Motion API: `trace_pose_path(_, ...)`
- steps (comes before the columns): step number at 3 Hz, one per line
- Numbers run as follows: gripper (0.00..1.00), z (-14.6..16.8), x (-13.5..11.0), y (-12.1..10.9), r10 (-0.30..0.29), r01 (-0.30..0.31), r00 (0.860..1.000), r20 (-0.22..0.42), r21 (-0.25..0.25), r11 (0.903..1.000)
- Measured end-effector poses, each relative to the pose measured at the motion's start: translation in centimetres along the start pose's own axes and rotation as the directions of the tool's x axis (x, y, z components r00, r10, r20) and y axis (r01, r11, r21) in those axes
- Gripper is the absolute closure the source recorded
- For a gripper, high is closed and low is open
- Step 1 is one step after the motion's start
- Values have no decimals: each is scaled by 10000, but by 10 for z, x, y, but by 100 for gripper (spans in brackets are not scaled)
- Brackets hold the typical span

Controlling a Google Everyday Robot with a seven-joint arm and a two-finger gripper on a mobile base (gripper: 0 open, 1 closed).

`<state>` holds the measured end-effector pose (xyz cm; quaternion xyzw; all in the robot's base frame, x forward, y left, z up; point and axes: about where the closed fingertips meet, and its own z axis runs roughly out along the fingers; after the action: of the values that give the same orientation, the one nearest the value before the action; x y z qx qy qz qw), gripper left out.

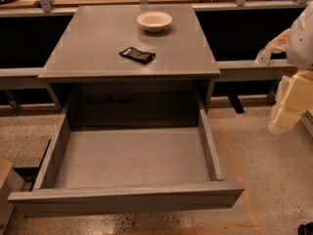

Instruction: Close top drawer

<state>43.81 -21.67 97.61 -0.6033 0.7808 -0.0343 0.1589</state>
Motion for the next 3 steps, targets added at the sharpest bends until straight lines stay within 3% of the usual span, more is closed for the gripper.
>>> trace_pose_path(1,0,0,0,0,0,0,10000,0,0,10000)
trace_pose_path(2,16,-2,-1,-1,-9,8,10000,28,97,10000)
trace_pose_path(3,40,21,-2,8,-50,69,9990,433,-423,9991)
